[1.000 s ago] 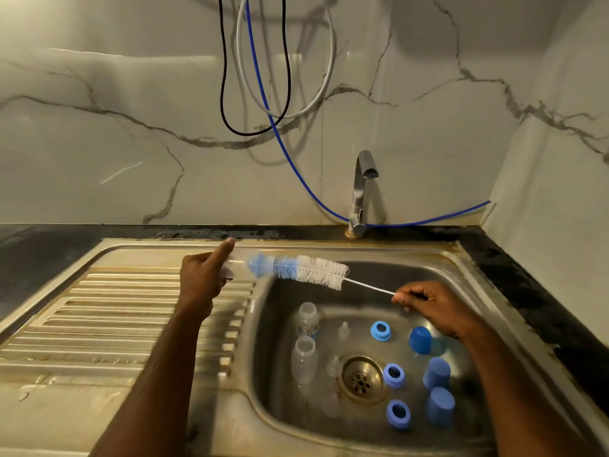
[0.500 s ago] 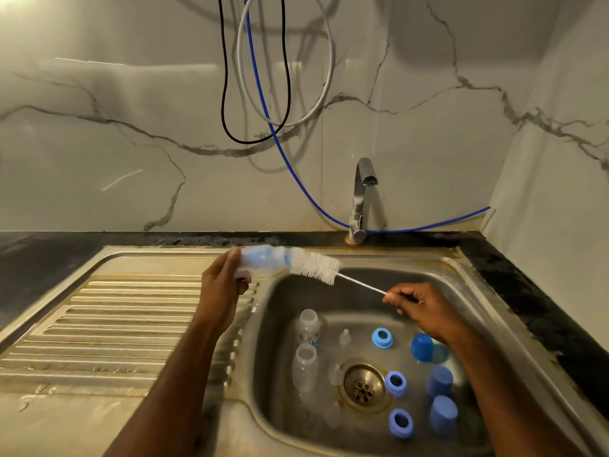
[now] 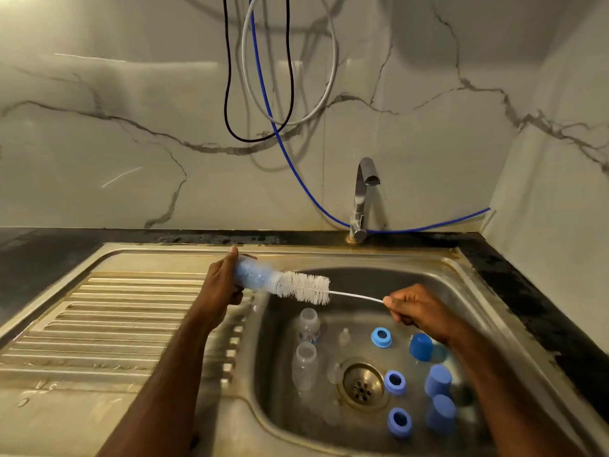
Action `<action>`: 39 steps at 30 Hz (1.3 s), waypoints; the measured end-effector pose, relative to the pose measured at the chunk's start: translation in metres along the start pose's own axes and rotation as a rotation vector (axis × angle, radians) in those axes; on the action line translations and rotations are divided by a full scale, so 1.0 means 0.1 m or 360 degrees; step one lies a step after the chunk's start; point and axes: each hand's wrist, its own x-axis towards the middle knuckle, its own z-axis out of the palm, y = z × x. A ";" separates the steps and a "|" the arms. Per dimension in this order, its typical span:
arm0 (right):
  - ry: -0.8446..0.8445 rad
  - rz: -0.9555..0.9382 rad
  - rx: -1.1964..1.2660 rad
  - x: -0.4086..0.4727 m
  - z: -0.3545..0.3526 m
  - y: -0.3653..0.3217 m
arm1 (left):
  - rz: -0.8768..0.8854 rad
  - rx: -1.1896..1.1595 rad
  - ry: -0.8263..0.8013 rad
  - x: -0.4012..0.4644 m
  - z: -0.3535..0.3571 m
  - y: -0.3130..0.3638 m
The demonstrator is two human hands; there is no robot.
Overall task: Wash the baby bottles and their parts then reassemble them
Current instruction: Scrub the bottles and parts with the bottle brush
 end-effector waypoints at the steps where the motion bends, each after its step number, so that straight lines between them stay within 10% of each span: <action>1: -0.0004 0.0061 0.0110 0.01 0.04 0.01 | -0.0039 -0.0167 -0.0003 0.01 0.01 -0.02; 7: -0.0006 0.0404 0.0243 0.08 0.18 0.07 | -0.0152 -0.0838 0.0230 0.06 0.10 -0.07; 20: 0.0288 0.0151 -0.0338 0.01 0.13 0.11 | 0.0556 0.1363 0.0043 0.04 0.15 -0.17; 28: 0.0244 0.0143 -0.0347 0.02 0.04 0.14 | 0.0278 0.0990 0.0444 0.04 0.05 -0.28; 34: 0.0433 0.0168 -0.0749 0.06 0.03 0.14 | 0.0363 0.1587 0.0846 0.12 0.15 -0.29; 39: 0.0437 0.0279 -0.0443 0.05 -0.03 0.18 | 0.0164 0.0971 0.0920 0.11 0.06 -0.29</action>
